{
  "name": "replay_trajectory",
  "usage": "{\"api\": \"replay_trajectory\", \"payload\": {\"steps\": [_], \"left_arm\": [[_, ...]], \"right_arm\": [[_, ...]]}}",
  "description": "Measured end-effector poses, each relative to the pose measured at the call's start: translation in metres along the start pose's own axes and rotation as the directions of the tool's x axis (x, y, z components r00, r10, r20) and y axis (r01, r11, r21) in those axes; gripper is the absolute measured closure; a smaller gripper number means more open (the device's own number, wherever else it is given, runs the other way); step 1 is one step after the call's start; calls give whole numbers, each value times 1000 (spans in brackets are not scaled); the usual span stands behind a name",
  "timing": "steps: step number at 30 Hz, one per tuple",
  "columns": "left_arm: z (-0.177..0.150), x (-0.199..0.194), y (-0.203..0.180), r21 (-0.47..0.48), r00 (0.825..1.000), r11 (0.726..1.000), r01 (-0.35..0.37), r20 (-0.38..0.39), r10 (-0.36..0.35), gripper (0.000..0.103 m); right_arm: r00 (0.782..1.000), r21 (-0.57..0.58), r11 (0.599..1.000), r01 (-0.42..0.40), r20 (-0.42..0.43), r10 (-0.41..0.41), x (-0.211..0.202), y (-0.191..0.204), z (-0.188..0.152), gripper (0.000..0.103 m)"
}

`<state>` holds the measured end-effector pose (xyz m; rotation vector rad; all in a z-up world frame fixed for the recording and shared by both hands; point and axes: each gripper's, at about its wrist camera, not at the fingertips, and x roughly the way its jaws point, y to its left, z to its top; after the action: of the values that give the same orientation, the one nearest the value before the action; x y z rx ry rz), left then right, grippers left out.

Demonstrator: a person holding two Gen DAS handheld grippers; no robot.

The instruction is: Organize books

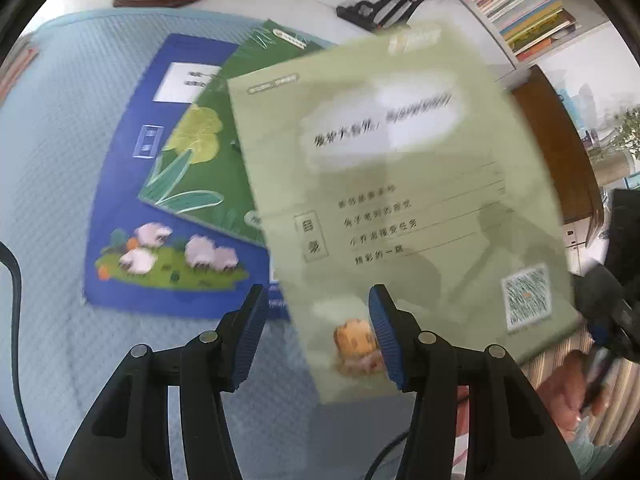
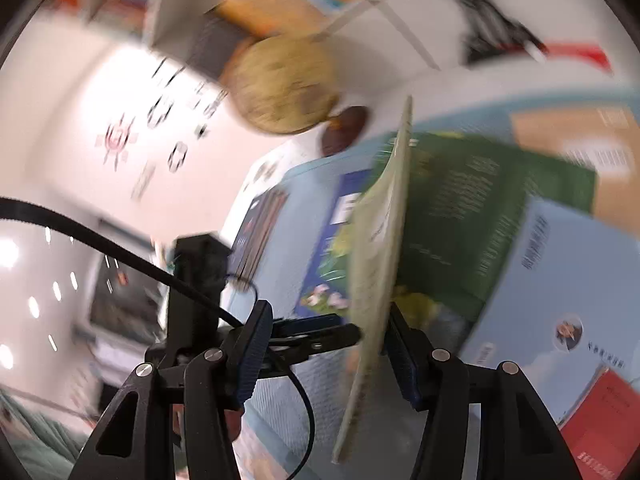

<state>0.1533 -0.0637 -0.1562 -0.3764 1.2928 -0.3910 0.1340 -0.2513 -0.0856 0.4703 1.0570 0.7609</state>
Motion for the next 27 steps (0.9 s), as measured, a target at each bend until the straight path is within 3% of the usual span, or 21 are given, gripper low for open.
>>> {"api": "replay_trajectory", "payload": {"steps": [4, 6, 9, 12, 15, 16, 19, 21, 24, 27], "left_arm": [[-18, -22, 9, -24, 999, 1000, -19, 41, 20, 54], [-29, -34, 18, -48, 997, 998, -28, 65, 31, 54], [-50, -62, 49, -136, 988, 987, -89, 117, 105, 54], [-75, -89, 91, -275, 967, 949, -154, 158, 202, 54], [-99, -111, 129, -384, 927, 888, -252, 169, 336, 54], [-106, -115, 139, -411, 921, 873, -264, 163, 355, 54], [-121, -120, 152, -456, 929, 859, -233, 159, 336, 54], [-118, -115, 148, -448, 937, 869, -210, 161, 310, 54], [-107, -102, 134, -398, 951, 899, -183, 161, 265, 54], [-101, -86, 125, -346, 966, 923, -166, 133, 223, 54]], "right_arm": [[1000, -170, 985, -26, -22, 22, 8, 66, -5, 48], [997, -203, 977, -65, -41, 58, 16, 86, -8, 48], [990, -212, 969, -123, -91, 106, 32, 105, -16, 48], [981, -196, 968, -159, -142, 132, 40, 110, -35, 48], [976, -185, 968, -167, -173, 136, 44, 110, -51, 48], [976, -183, 971, -156, -183, 122, 47, 108, -56, 48], [977, -188, 979, -78, -208, 38, 62, 95, -62, 48], [974, -202, 979, 27, -214, -71, 77, 88, -70, 48], [944, -217, 958, 187, -229, -236, 102, 64, -75, 49], [923, -164, 953, 253, -253, -289, 124, 37, -75, 57]]}}
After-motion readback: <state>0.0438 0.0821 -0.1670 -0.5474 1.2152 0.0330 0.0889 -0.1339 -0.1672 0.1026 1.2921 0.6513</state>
